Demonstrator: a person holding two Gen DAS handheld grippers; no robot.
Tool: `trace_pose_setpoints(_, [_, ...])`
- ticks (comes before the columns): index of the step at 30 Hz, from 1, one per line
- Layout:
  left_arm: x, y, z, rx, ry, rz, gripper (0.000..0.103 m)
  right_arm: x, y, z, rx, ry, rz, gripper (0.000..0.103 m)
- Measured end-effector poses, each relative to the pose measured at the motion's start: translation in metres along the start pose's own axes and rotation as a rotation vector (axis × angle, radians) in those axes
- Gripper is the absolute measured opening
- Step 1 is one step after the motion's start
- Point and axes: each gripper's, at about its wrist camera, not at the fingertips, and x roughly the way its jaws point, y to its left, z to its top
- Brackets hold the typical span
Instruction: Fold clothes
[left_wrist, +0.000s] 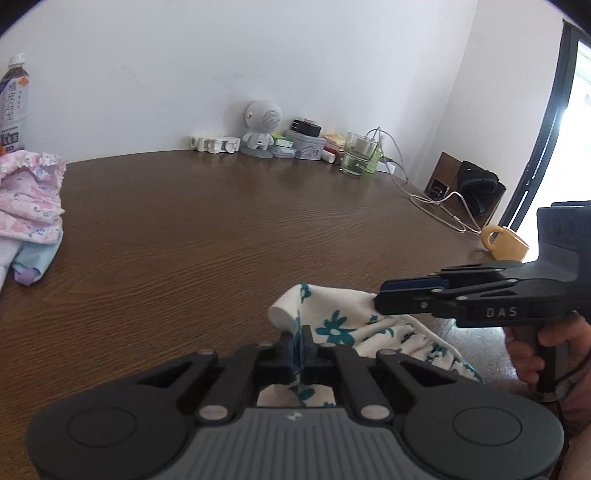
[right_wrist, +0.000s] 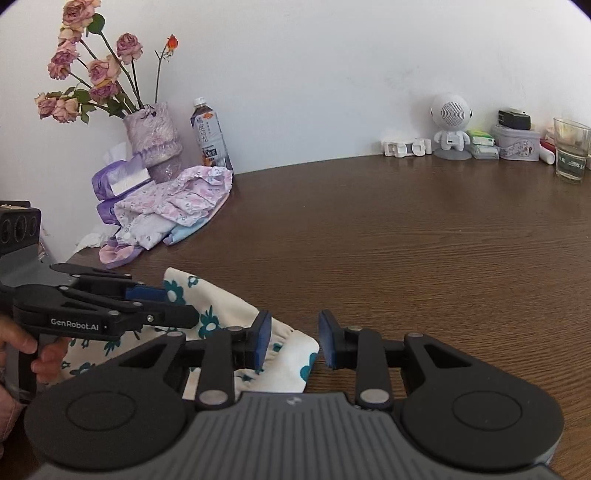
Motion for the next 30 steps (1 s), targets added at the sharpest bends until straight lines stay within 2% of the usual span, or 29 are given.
trace_pose_setpoints(3, [-0.009, -0.004, 0.002, -0.014, -0.007, -0.047, 0.002, 0.004, -0.004, 0.0, 0.021, 0.013, 0.023, 0.029])
trace_pose_setpoints(9, [-0.022, -0.009, -0.003, -0.107, 0.022, -0.116, 0.002, -0.008, -0.014, 0.018, -0.001, -0.004, 0.062, 0.031])
trace_pose_setpoints(14, [-0.018, -0.002, -0.015, -0.195, 0.066, -0.104, 0.002, -0.005, -0.008, 0.033, -0.073, 0.013, 0.122, 0.03])
trace_pose_setpoints(19, [-0.018, 0.001, -0.02, -0.239, 0.082, -0.093, 0.002, 0.01, 0.005, 0.029, -0.125, 0.068, 0.157, 0.03])
trace_pose_setpoints(21, [-0.02, 0.003, -0.021, -0.248, 0.083, -0.081, 0.002, 0.016, 0.008, 0.024, -0.133, 0.096, 0.144, 0.027])
trace_pose_setpoints(23, [-0.024, 0.004, -0.02, -0.238, 0.067, -0.05, 0.003, 0.019, 0.01, 0.018, -0.158, 0.117, 0.126, 0.018])
trace_pose_setpoints(25, [-0.032, -0.001, -0.016, -0.202, 0.019, -0.028, 0.012, 0.019, 0.013, 0.015, -0.169, 0.116, 0.123, 0.016])
trace_pose_setpoints(26, [-0.036, -0.005, -0.013, -0.177, -0.008, -0.02, 0.025, 0.019, 0.014, 0.014, -0.174, 0.114, 0.122, 0.016])
trace_pose_setpoints(27, [-0.036, -0.01, -0.01, -0.145, -0.02, -0.015, 0.033, 0.018, 0.015, 0.012, -0.179, 0.112, 0.121, 0.016])
trace_pose_setpoints(28, [-0.037, -0.016, -0.007, -0.113, -0.032, -0.01, 0.05, 0.018, 0.016, 0.011, -0.184, 0.11, 0.12, 0.016])
trace_pose_setpoints(29, [-0.038, -0.022, -0.003, -0.08, -0.044, -0.005, 0.056, 0.018, 0.017, 0.009, -0.189, 0.109, 0.119, 0.016])
trace_pose_setpoints(30, [-0.038, -0.027, -0.001, -0.05, -0.053, 0.004, 0.057, 0.018, 0.018, 0.008, -0.194, 0.107, 0.118, 0.016])
